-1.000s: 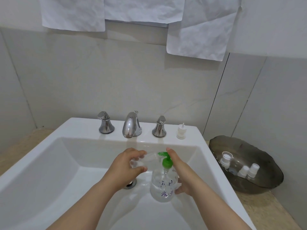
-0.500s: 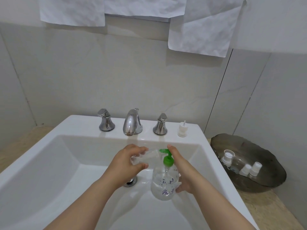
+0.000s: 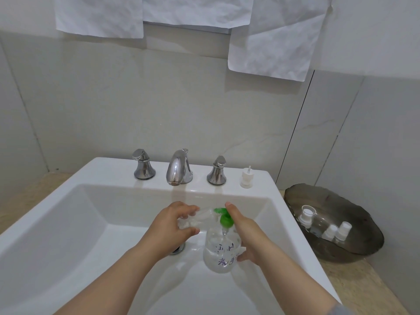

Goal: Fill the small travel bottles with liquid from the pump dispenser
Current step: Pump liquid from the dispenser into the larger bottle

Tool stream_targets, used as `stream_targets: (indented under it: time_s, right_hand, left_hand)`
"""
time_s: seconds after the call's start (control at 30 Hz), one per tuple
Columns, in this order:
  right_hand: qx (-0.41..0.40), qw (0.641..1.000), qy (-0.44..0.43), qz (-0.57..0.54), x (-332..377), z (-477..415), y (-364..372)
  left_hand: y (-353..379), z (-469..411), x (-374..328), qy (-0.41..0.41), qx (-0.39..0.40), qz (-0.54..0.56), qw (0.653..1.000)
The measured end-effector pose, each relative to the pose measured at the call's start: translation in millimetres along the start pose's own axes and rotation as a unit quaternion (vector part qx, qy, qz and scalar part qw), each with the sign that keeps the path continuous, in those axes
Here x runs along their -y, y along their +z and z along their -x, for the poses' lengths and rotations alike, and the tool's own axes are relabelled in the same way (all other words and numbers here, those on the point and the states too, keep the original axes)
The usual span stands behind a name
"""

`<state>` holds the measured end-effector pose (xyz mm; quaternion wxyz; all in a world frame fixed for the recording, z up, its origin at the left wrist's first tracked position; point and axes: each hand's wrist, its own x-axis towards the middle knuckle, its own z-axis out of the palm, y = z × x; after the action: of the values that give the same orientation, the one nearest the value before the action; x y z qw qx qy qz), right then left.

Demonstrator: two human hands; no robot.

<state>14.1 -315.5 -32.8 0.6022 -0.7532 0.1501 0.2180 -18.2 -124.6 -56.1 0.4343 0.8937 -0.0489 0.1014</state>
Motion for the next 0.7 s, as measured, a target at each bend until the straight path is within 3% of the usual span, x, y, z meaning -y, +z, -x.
stream_targets:
  time_s: [0.27, 0.7]
  right_hand:
    - [-0.027, 1.000, -0.011, -0.006, -0.1, 2.2, 1.7]
    - [0.020, 0.998, 0.032, -0.046, -0.3, -15.1, -3.3]
  left_hand:
    - [0.2, 1.7, -1.5, -0.002, -0.004, 0.008, 1.000]
    - [-5.3, -3.0, -4.3, 0.012, -0.020, 0.054, 0.998]
